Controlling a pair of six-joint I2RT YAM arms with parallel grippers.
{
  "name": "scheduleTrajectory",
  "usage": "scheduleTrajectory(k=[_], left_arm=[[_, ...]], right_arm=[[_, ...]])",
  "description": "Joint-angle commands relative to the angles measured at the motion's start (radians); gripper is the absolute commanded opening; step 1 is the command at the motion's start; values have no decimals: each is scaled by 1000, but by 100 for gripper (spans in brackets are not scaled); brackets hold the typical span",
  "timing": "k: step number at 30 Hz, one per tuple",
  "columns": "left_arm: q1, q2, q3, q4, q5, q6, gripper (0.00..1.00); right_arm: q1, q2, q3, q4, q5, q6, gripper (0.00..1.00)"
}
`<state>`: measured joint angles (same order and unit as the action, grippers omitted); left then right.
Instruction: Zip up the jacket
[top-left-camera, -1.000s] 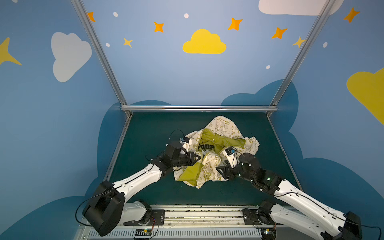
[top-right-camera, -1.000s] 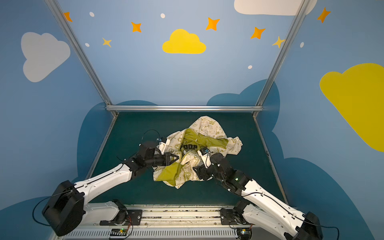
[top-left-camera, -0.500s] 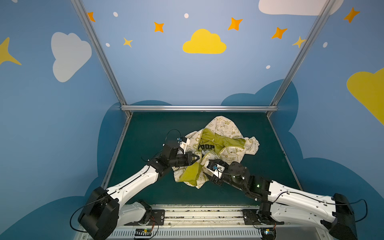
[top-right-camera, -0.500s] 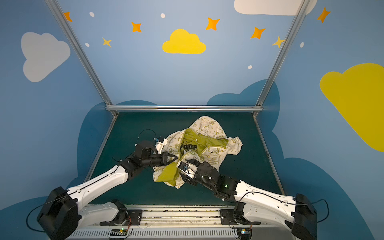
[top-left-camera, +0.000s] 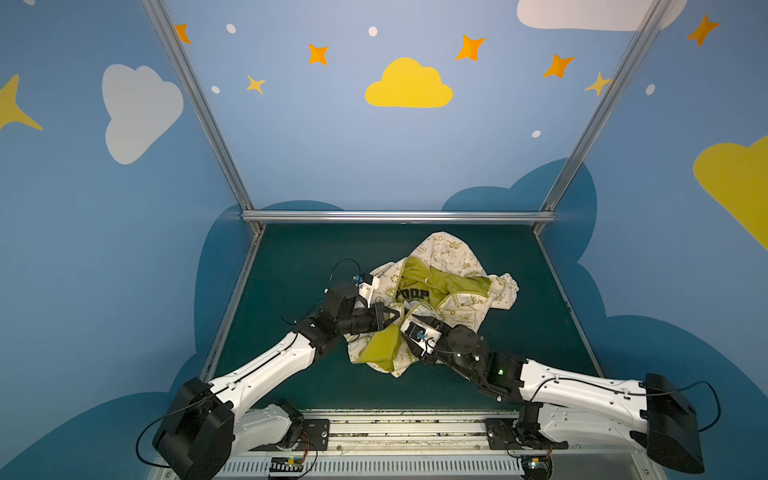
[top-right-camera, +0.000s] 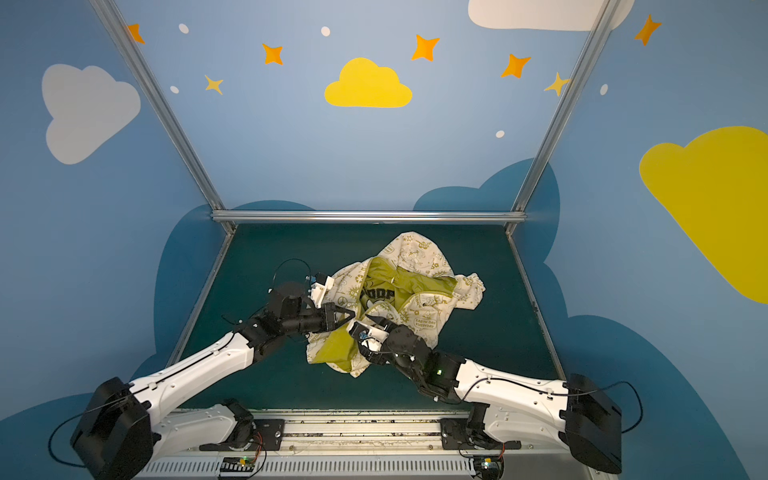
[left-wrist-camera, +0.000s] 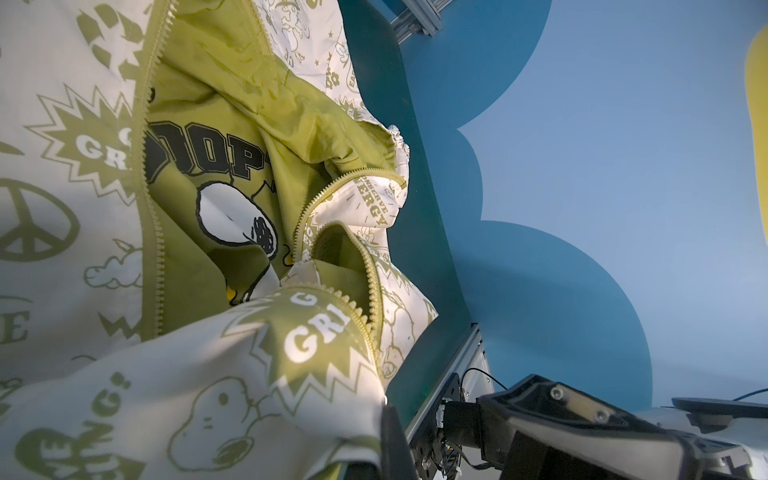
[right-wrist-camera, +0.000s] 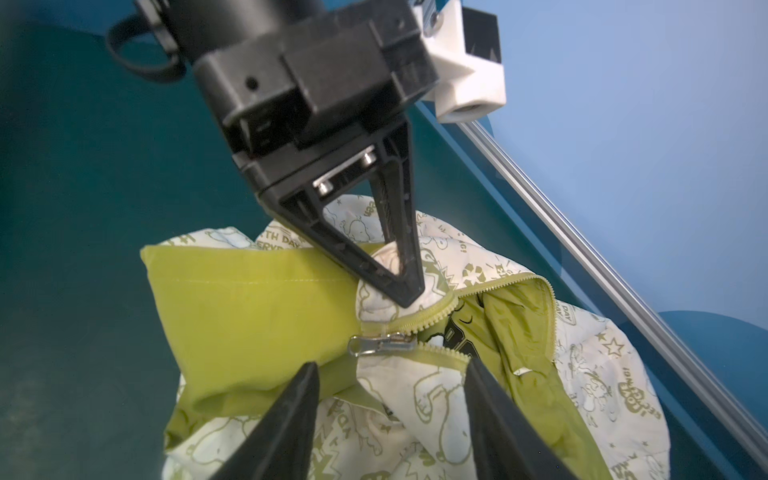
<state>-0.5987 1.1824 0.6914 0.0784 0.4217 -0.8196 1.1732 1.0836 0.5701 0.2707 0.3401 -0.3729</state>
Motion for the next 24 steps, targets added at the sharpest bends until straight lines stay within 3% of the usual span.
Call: scheduleTrajectory(k=[1, 6, 24], left_arm=[[-3, -8, -4, 16, 1, -4, 3], [-4, -6, -1, 27, 6, -13, 3], [-9, 12, 19, 14, 13, -18, 3]], right_arm=[[-3, 11, -11, 43, 5, 27, 55], [-14, 41, -15, 48, -16, 46, 63], [-17, 160, -13, 213, 88, -12, 64]])
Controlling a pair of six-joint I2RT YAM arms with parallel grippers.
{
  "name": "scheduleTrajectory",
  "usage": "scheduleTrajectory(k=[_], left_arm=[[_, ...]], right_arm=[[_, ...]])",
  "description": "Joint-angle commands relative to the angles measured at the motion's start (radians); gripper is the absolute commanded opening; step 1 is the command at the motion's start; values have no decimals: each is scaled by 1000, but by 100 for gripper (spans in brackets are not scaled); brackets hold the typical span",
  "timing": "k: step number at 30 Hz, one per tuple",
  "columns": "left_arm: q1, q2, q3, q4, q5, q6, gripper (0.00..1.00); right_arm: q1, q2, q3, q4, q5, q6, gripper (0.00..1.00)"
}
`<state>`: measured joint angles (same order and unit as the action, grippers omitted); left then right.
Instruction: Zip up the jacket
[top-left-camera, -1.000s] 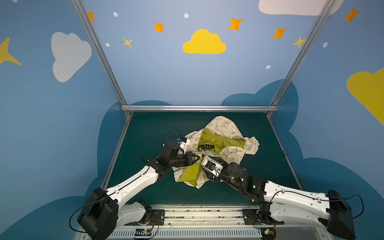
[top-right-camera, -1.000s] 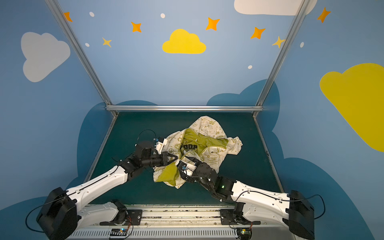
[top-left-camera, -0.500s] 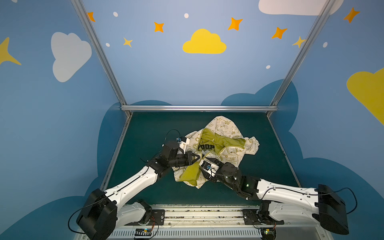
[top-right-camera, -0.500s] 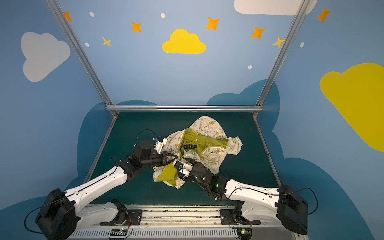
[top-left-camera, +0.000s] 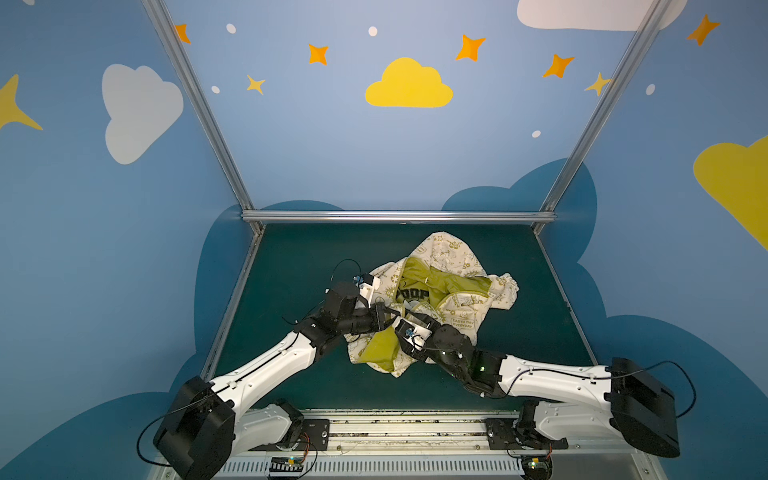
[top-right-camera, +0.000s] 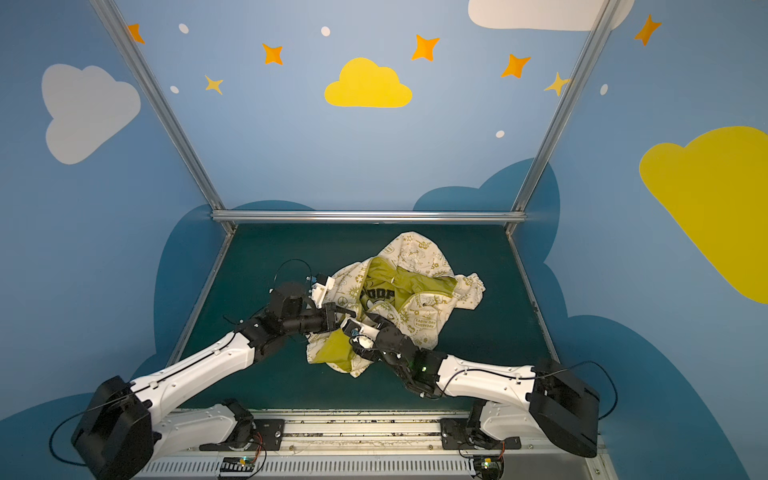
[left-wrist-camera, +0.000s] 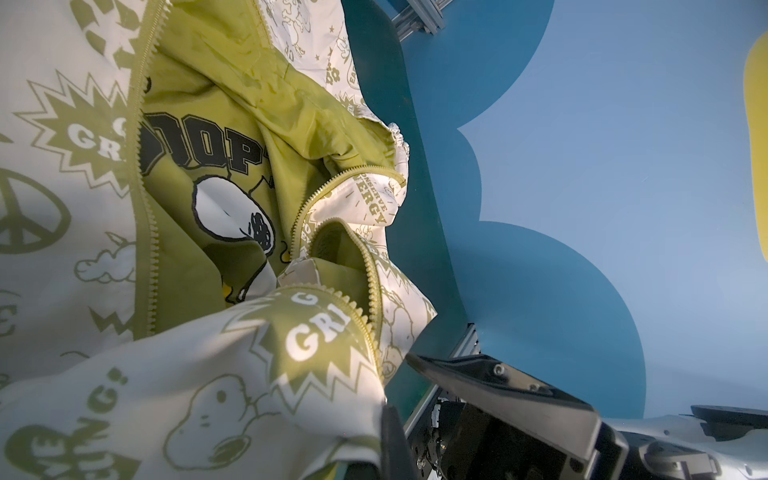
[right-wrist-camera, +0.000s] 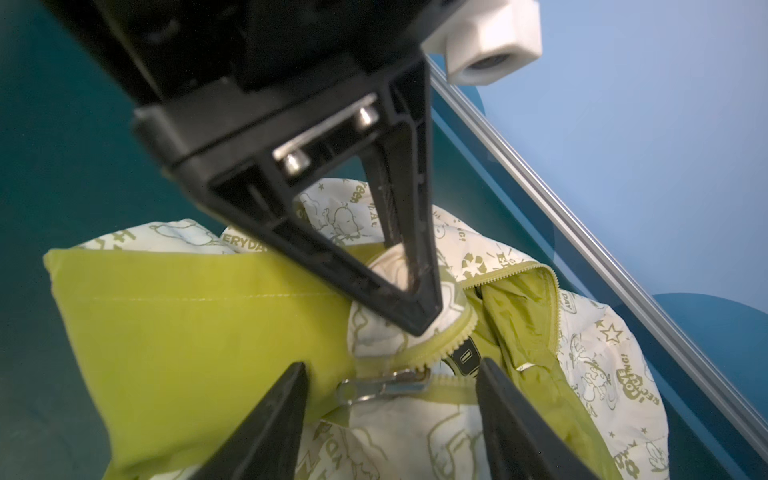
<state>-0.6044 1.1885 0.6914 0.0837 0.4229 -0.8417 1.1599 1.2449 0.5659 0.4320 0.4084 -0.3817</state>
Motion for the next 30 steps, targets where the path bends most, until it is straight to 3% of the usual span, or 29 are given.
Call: scheduleTrajectory(k=[1, 27, 30], left_arm=[[-3, 10, 18, 9, 11, 3, 3], [-8, 30, 23, 21, 11, -3, 3], [-7, 31, 22, 21, 8, -3, 3]], right_arm=[[-5, -2, -9, 50, 18, -2, 63], [-13, -52, -32, -16, 6, 10, 37], [-14, -57, -33, -25, -6, 13, 44]])
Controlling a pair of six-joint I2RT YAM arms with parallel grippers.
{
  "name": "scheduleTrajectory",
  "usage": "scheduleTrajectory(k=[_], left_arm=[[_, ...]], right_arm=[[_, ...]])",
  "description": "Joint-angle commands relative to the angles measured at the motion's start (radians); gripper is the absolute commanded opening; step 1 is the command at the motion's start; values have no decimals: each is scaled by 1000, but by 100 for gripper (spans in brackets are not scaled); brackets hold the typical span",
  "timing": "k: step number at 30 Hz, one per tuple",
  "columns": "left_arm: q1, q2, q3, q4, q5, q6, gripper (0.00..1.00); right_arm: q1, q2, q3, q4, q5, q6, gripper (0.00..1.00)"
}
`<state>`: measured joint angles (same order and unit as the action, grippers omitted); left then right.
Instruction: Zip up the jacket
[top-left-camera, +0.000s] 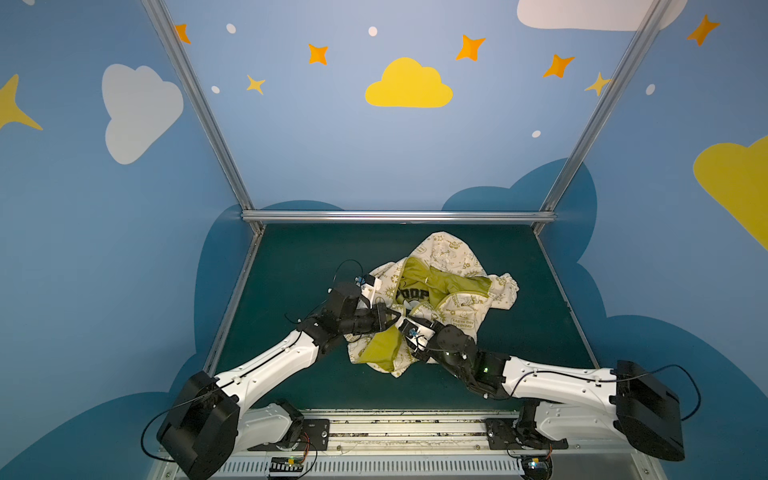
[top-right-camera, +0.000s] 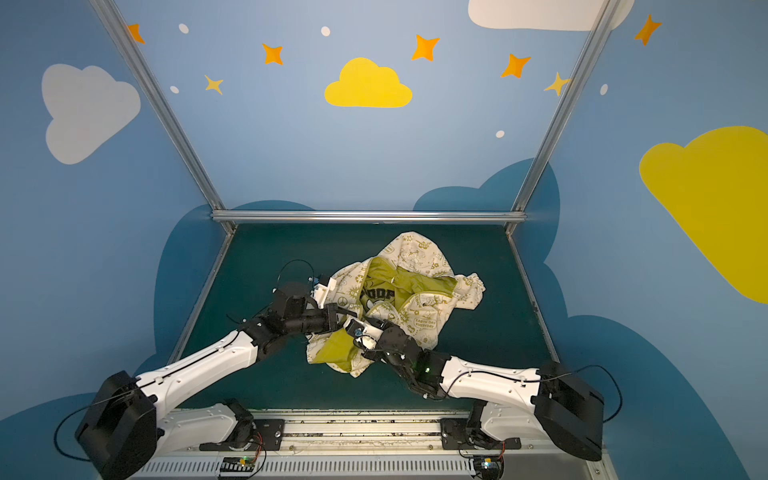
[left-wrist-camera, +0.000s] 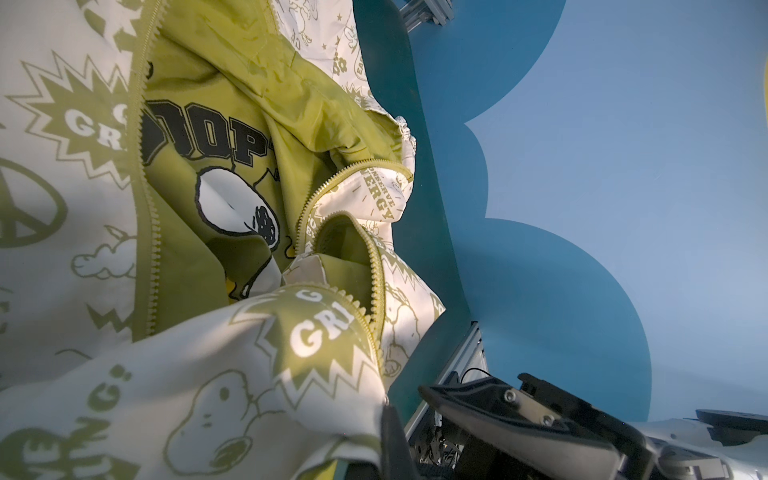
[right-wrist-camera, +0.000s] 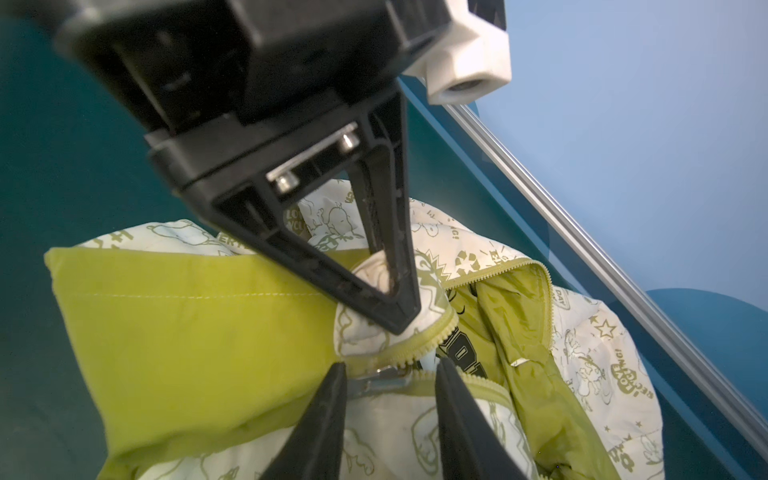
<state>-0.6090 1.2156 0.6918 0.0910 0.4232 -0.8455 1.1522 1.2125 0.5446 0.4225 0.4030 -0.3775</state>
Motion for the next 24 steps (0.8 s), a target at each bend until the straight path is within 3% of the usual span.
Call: scheduleTrajectory(k=[1, 3, 7, 21, 24], left_arm=[[-4, 4, 21, 15, 9, 0, 3], [-3, 6, 23, 16, 9, -2, 3], [-2, 3, 23, 13, 8, -1, 3], [-4, -2, 23, 11, 6, -1, 3], [-5, -2, 21, 9, 5, 0, 3]], right_arm=[[-6, -27, -13, -22, -14, 12, 50], [-6, -24, -13, -27, -21, 18, 57], [-7, -6, -22, -10, -14, 15, 60], [-23, 48, 6, 27, -20, 2, 61], [-24, 48, 8, 29, -21, 2, 56]])
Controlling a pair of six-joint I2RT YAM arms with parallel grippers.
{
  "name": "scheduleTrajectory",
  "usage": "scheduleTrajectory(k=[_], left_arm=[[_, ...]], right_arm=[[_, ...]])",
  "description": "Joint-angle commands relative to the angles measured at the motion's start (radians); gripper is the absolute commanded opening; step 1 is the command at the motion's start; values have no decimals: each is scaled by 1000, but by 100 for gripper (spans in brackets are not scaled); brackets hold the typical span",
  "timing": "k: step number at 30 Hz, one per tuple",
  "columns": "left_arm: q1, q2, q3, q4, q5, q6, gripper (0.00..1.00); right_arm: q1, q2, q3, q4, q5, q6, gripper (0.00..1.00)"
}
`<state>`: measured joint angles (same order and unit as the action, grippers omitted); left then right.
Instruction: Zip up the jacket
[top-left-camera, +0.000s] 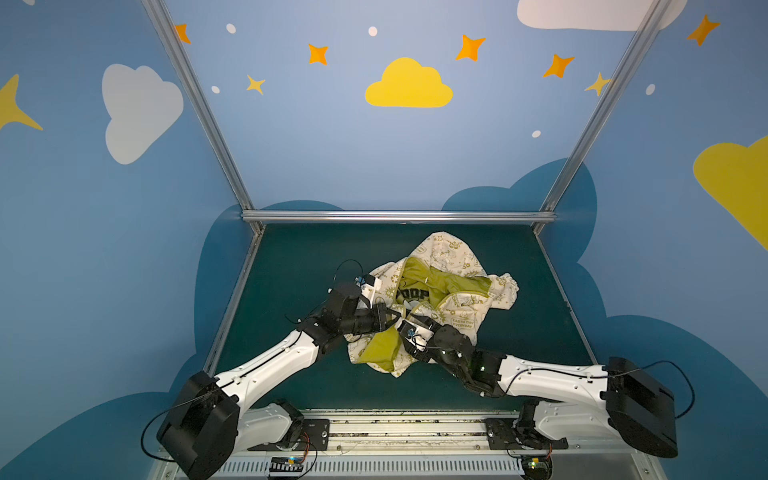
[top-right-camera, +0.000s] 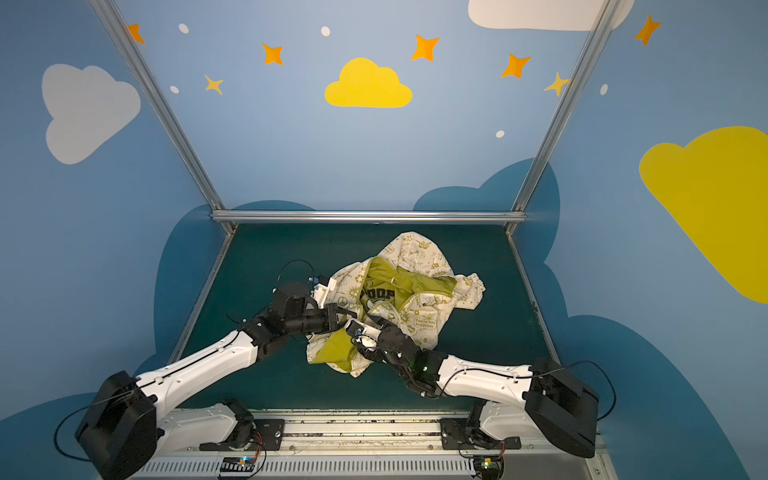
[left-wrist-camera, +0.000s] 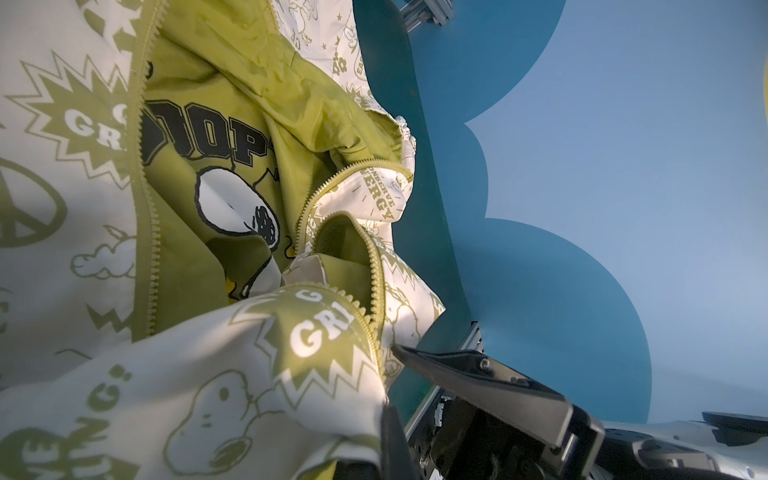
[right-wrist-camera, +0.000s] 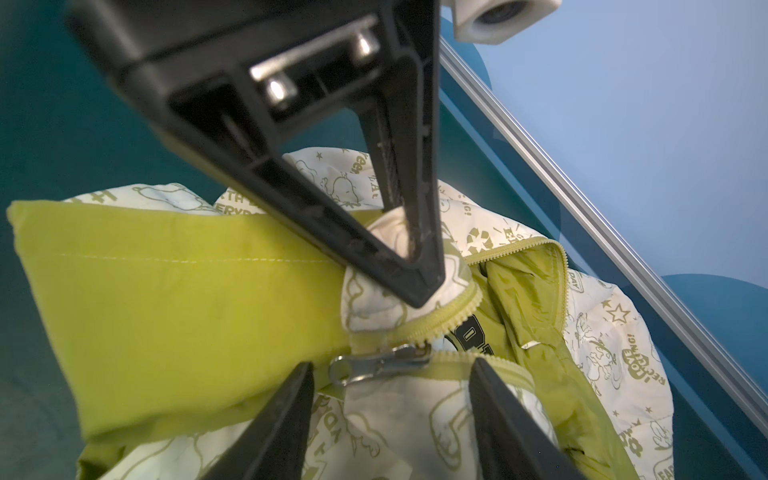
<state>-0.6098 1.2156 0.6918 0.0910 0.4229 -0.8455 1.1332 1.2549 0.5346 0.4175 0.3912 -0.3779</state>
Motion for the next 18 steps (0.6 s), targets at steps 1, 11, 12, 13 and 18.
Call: scheduleTrajectory(k=[1, 11, 12, 13, 18], left_arm=[[-4, -2, 21, 9, 5, 1, 3], [-4, 6, 18, 13, 4, 2, 3], [-4, 7, 20, 15, 5, 0, 3], [-5, 9, 20, 16, 7, 0, 3], [-5, 7, 21, 16, 6, -3, 3]], right_arm=[[-5, 2, 17, 33, -9, 2, 53], [-5, -42, 2, 3, -9, 16, 44], [-4, -46, 0, 3, -9, 17, 43], [-3, -49, -1, 2, -8, 16, 42], [-5, -58, -2, -9, -10, 14, 38]])
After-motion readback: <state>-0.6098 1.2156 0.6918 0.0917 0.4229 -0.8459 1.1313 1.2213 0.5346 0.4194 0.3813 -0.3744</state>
